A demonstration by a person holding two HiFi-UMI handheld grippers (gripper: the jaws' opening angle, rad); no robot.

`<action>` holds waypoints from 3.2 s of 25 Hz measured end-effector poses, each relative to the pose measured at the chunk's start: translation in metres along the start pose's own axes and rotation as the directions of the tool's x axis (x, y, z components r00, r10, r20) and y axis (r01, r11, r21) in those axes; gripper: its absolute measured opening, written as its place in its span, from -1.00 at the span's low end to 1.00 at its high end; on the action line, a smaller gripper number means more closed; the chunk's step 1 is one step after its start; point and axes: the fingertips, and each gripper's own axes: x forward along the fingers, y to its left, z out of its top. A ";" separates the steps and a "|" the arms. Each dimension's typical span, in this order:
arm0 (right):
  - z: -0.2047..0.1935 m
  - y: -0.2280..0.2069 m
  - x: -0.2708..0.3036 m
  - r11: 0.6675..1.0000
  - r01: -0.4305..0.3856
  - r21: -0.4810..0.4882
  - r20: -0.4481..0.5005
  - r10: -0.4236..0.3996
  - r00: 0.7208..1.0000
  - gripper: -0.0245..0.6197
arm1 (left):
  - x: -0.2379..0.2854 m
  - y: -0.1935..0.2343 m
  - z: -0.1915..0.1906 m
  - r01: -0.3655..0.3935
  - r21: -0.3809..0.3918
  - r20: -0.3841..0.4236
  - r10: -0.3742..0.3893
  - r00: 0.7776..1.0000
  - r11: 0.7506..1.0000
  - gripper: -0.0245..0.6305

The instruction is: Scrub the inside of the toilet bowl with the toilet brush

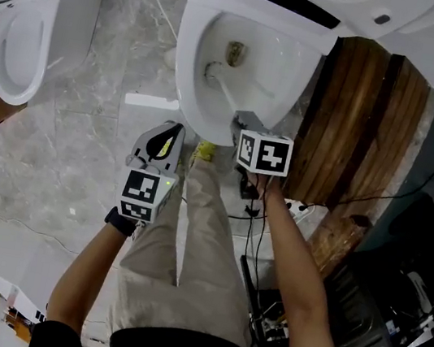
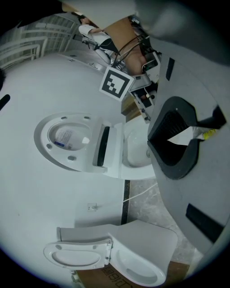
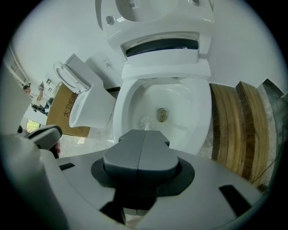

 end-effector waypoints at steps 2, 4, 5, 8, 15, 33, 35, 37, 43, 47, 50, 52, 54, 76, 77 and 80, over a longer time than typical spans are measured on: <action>0.009 0.001 0.003 1.000 0.004 0.005 0.007 -0.004 1.000 -0.41 | -0.002 -0.001 0.003 0.011 0.008 0.004 -0.011 1.000 1.000 -0.87; 0.016 0.002 0.006 1.000 0.004 0.015 0.008 -0.004 1.000 -0.41 | -0.003 -0.001 0.003 0.017 0.014 0.003 -0.017 1.000 1.000 -0.87; 0.019 0.002 0.008 1.000 0.001 0.026 0.009 -0.002 1.000 -0.41 | -0.002 0.000 0.003 0.016 0.013 0.002 -0.016 1.000 1.000 -0.87; 0.027 -0.001 0.011 0.998 -0.012 0.060 0.016 0.011 1.000 -0.41 | -0.001 0.005 0.003 0.001 -0.004 0.005 -0.001 1.000 1.000 -0.87; 0.046 -0.011 0.017 0.991 -0.035 0.128 0.035 0.031 0.999 -0.41 | -0.001 0.002 0.001 0.002 -0.006 0.000 -0.002 1.000 1.000 -0.87; 0.064 -0.030 0.047 0.946 0.202 -0.254 -0.032 -0.217 0.976 -0.42 | -0.004 0.023 0.004 -0.019 -0.038 0.006 0.019 1.000 0.999 -0.87; 0.065 -0.028 0.052 0.934 0.203 -0.295 -0.033 -0.222 0.975 -0.41 | -0.002 0.024 0.003 -0.019 -0.045 0.002 0.020 1.000 0.999 -0.87; 0.065 -0.033 0.057 0.938 0.202 -0.281 -0.056 -0.226 0.972 -0.41 | 0.000 0.024 0.000 -0.018 -0.050 -0.002 0.018 1.000 0.999 -0.87; 0.061 -0.053 0.074 0.946 0.239 -0.219 -0.078 -0.261 0.962 -0.41 | 0.006 0.023 -0.011 -0.016 -0.075 -0.022 0.014 1.000 0.997 -0.87; 0.066 -0.044 0.096 0.939 0.229 -0.257 -0.047 -0.249 0.967 -0.41 | 0.009 0.029 -0.015 -0.013 -0.084 -0.027 0.011 1.000 0.996 -0.87; 0.079 -0.038 0.105 0.908 0.230 -0.350 -0.034 -0.258 0.966 -0.41 | 0.012 0.040 -0.018 -0.019 -0.089 -0.035 0.016 0.999 0.996 -0.87; 0.084 -0.039 0.112 0.892 0.225 -0.392 -0.042 -0.262 0.964 -0.41 | 0.012 0.046 -0.020 -0.027 -0.090 -0.041 0.023 0.999 0.996 -0.87; 0.087 -0.045 0.117 0.898 0.224 -0.379 -0.051 -0.262 0.964 -0.41 | 0.013 0.050 -0.021 -0.032 -0.092 -0.045 0.028 0.999 0.995 -0.87; 0.124 -0.059 0.140 0.870 0.221 -0.442 -0.096 -0.290 0.952 -0.45 | 0.017 0.048 -0.007 -0.034 -0.095 -0.042 0.030 0.999 0.995 -0.87; 0.119 -0.059 0.140 0.875 0.219 -0.431 -0.094 -0.285 0.954 -0.43 | 0.017 0.046 -0.005 -0.033 -0.098 -0.035 0.029 0.999 0.995 -0.87; 0.107 -0.055 0.138 0.894 0.207 -0.396 -0.113 -0.272 0.956 -0.43 | 0.013 0.039 -0.004 -0.023 -0.091 -0.026 0.021 0.999 0.996 -0.87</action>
